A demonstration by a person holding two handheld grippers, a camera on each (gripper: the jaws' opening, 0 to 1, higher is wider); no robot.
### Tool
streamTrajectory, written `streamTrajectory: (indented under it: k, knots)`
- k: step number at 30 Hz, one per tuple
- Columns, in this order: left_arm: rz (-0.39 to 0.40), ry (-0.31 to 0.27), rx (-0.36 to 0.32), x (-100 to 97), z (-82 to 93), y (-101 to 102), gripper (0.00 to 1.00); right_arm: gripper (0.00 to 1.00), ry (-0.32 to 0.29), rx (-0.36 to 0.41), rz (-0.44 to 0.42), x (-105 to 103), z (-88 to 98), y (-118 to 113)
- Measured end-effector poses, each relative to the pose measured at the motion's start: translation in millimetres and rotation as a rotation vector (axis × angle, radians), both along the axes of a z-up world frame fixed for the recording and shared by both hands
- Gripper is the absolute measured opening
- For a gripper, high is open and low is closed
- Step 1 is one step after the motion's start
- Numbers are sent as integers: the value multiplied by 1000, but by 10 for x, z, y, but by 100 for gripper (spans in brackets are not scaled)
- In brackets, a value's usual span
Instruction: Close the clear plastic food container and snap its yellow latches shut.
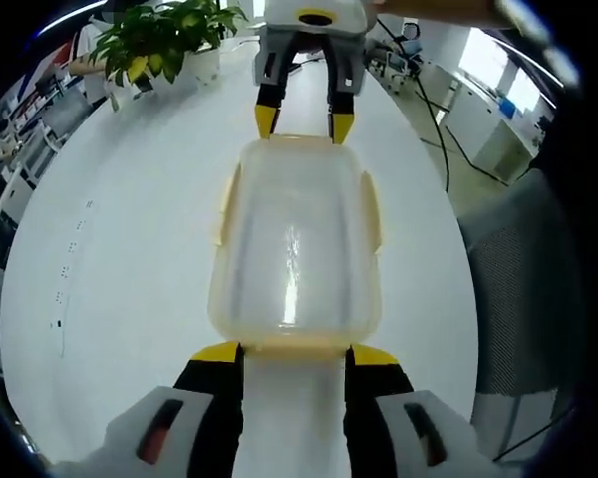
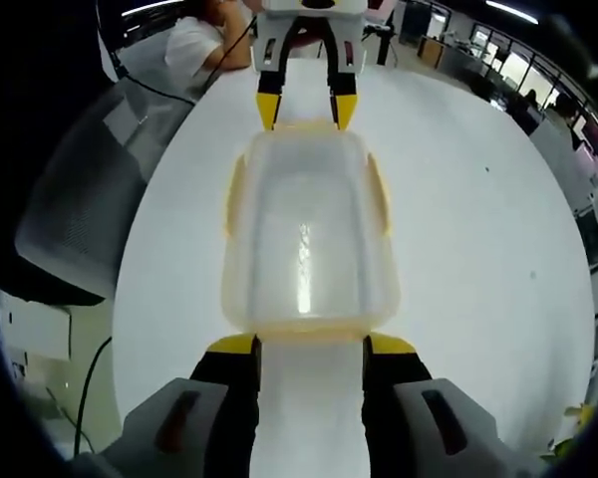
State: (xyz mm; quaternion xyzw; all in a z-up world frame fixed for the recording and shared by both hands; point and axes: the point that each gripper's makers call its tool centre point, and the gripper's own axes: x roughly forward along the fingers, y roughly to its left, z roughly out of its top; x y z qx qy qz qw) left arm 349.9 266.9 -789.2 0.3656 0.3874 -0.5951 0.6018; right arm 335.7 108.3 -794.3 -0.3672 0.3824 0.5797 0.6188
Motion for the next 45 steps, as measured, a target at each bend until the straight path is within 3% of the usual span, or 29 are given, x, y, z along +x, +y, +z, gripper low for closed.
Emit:
streamTrajectory:
  k: [13,17,22,25,29,31,33,35,37,38,40,43,45]
  knots:
    - [17,-12,-11,-8,10,11,34,38,-34,-18,-9,26,27,-35]
    - [90,-8,-27,6,15,76,34,34,-33,-9,-54,39,66,-83]
    - [211,21,-110,-19,89,87,33,35,-1,58,-148,21,156,-99]
    - [313,71,-173,-45,130,101,33,35,60,128,-240,-19,241,-67]
    - [518,148,-306,18,218,83,30,40,117,223,-382,12,395,-21]
    - [594,133,-343,81,248,101,27,36,122,248,-450,59,435,-8]
    - [683,170,-367,77,235,101,26,31,164,278,-521,52,438,50]
    - [723,194,-381,61,212,78,27,34,195,300,-583,41,416,92]
    - [724,212,-355,-2,153,64,27,38,186,274,-623,54,368,37]
    - [730,209,-351,-17,130,47,27,36,169,268,-628,62,351,11]
    - [755,221,-357,-42,118,13,27,32,206,281,-662,20,318,16]
    - [759,155,-369,-3,122,-13,27,31,237,307,-690,4,258,56]
    - [783,167,-367,-15,120,-11,26,28,243,300,-676,-35,213,95]
